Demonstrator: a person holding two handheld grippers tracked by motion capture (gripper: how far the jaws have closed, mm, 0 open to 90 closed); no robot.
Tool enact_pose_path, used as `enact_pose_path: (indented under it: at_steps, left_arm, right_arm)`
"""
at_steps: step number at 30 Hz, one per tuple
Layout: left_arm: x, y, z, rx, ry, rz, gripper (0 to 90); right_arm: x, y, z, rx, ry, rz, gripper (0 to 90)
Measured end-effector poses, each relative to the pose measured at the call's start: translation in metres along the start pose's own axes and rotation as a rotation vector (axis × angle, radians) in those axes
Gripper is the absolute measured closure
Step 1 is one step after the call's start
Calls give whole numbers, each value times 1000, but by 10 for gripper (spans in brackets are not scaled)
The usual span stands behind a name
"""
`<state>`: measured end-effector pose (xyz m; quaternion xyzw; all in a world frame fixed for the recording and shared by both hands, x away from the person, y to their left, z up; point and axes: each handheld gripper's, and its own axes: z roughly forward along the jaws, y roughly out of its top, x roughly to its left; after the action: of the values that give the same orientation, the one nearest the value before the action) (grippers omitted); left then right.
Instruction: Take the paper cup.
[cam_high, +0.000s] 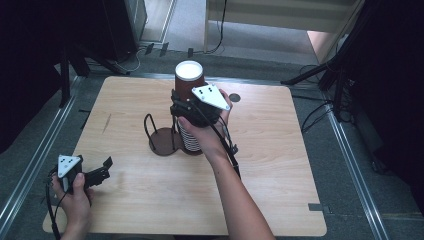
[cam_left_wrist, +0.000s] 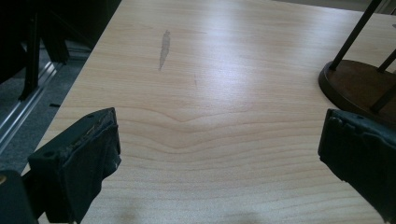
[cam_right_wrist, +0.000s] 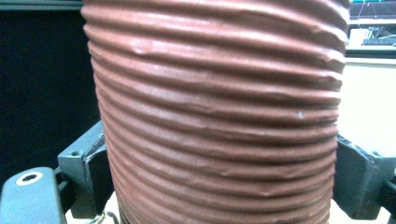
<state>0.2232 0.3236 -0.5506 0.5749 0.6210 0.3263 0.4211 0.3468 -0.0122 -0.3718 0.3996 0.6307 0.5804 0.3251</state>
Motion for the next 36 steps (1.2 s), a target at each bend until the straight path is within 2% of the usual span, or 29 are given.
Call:
enact_pose_path:
  at_steps: [8,11,29,36]
  left_arm:
    - [0,0,0,-3,-9,-3,0]
    - [0,0,0,-3,-9,-2,0]
    - [0,0,0,-6,-5,3,0]
    - [0,0,0,-6,-3,4,0]
  right_arm:
    - [0,14,-3,-42,10,7,111]
    - [-1,19,-5,-52,18,39,113]
    - [-4,46,-12,-101,35,63,119]
    - [-5,60,-18,-150,46,87,121]
